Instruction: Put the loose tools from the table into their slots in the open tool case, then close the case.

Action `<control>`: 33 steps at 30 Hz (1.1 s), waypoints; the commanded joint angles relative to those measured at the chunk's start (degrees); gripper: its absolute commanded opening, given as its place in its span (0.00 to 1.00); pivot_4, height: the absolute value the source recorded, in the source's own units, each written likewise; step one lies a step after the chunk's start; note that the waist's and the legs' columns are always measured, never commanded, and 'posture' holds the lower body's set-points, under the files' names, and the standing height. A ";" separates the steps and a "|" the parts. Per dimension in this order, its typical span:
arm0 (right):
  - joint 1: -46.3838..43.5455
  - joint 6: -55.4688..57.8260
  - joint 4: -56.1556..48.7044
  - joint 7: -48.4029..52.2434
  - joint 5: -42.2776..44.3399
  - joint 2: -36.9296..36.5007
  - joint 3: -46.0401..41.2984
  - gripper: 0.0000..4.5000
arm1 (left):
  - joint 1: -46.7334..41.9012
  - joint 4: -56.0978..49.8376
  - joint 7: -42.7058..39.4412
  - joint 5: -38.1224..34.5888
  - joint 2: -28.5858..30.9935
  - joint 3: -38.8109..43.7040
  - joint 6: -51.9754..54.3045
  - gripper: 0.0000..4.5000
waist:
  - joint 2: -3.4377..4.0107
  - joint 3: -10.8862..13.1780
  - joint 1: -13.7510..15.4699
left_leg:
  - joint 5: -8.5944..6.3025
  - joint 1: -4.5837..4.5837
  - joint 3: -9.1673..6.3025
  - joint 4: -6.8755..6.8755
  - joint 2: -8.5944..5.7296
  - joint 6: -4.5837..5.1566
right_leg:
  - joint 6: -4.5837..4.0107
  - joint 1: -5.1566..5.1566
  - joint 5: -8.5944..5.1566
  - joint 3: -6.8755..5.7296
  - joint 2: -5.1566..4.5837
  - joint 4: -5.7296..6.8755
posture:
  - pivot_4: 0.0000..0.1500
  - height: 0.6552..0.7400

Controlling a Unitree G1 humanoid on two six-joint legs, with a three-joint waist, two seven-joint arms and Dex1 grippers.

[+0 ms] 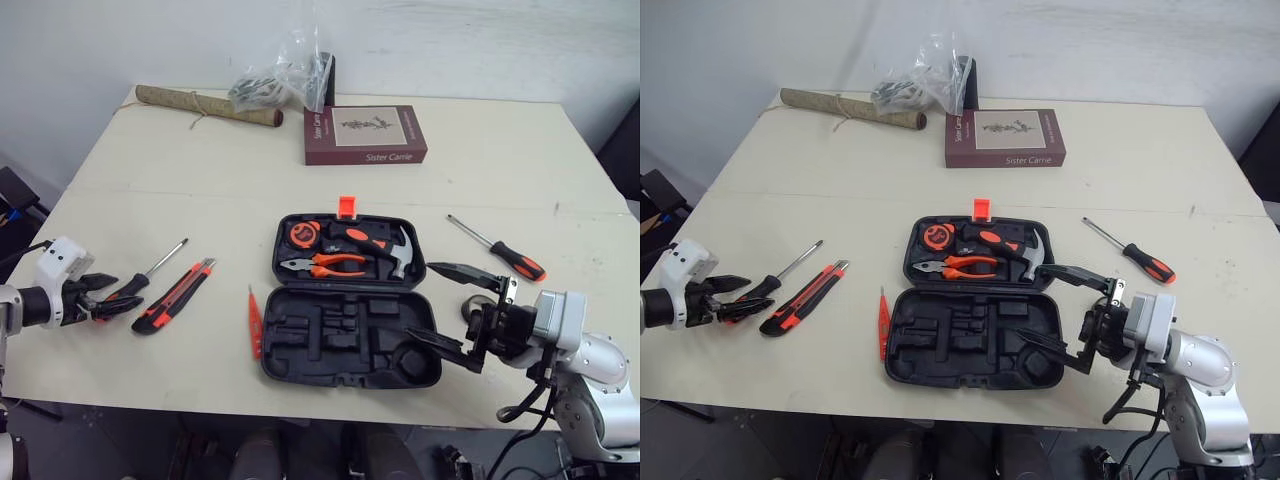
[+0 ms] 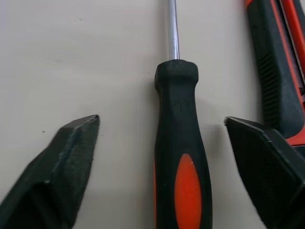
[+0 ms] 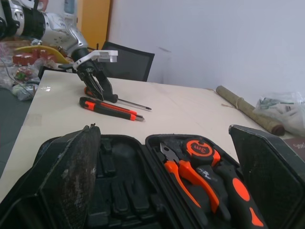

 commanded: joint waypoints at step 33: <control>-2.44 -4.12 11.44 3.00 -2.62 -8.36 -3.89 1.00 | -17.75 -60.89 1.03 -0.68 -8.88 -30.19 20.66 0.18 | -0.12 0.13 0.90 | 0.16 -0.06 0.02 0.10 0.01 -0.08 | 0.04 0.08 0.02 0.21 0.24 -0.10 | 1.00 1.00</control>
